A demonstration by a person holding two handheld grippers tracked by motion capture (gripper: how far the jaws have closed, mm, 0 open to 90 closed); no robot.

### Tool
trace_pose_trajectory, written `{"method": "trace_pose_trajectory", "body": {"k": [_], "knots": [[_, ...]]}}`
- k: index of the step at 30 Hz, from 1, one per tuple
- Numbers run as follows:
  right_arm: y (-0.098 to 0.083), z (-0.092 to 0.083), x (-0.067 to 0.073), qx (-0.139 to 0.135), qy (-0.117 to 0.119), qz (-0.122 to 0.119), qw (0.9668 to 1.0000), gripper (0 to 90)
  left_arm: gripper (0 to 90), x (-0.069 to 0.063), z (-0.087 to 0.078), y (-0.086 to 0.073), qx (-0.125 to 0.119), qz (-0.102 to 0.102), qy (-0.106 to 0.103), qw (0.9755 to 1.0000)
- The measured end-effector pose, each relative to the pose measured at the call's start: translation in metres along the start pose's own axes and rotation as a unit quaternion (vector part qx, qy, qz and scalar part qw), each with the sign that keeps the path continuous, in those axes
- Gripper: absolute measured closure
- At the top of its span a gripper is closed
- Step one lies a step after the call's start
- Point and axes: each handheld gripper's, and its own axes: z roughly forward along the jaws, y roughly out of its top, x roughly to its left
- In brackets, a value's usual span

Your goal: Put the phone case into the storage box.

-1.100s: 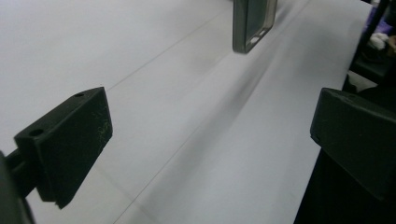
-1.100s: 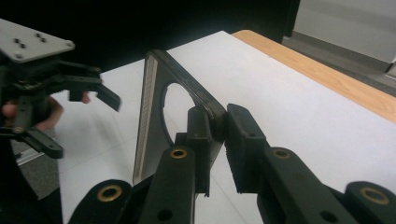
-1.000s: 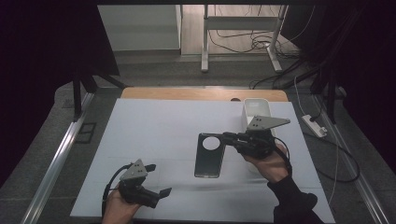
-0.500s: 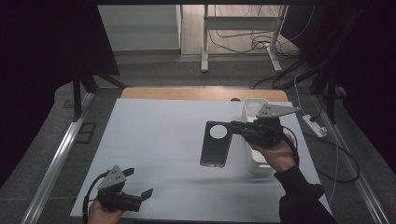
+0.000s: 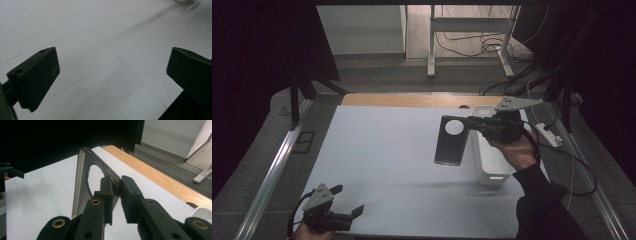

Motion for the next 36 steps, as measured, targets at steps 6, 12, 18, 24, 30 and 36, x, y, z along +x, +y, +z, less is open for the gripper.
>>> {"method": "trace_pose_trajectory", "body": {"k": [6, 12, 18, 24, 30, 36], "knots": [[0.007, -0.005, -0.011, -0.004, -0.007, -0.004, 1.0, 79.7, 0.0, 0.001, -0.003, -0.004, -0.009, -0.003, 0.009, 0.9999], [0.013, -0.009, -0.024, -0.005, -0.021, -0.006, 0.9998, 79.7, 0.0, 0.001, -0.004, -0.005, -0.006, 0.0, 0.015, 0.9999], [0.016, -0.013, -0.04, -0.007, -0.035, -0.011, 0.9993, 79.7, 0.0, 0.001, -0.004, -0.005, -0.007, -0.002, 0.014, 0.9999], [0.021, -0.018, -0.056, -0.011, -0.047, -0.02, 0.9986, 79.7, 0.0, 0.001, -0.003, -0.005, -0.002, -0.003, 0.017, 0.9999], [0.023, -0.023, -0.073, -0.012, -0.061, -0.021, 0.9979, 79.7, 0.0, 0.0, -0.002, -0.004, 0.006, 0.005, 0.017, 0.9998], [0.025, -0.029, -0.091, -0.015, -0.075, -0.024, 0.9968, 79.7, 0.0, 0.0, -0.001, -0.004, 0.008, 0.005, 0.017, 0.9998]]}}
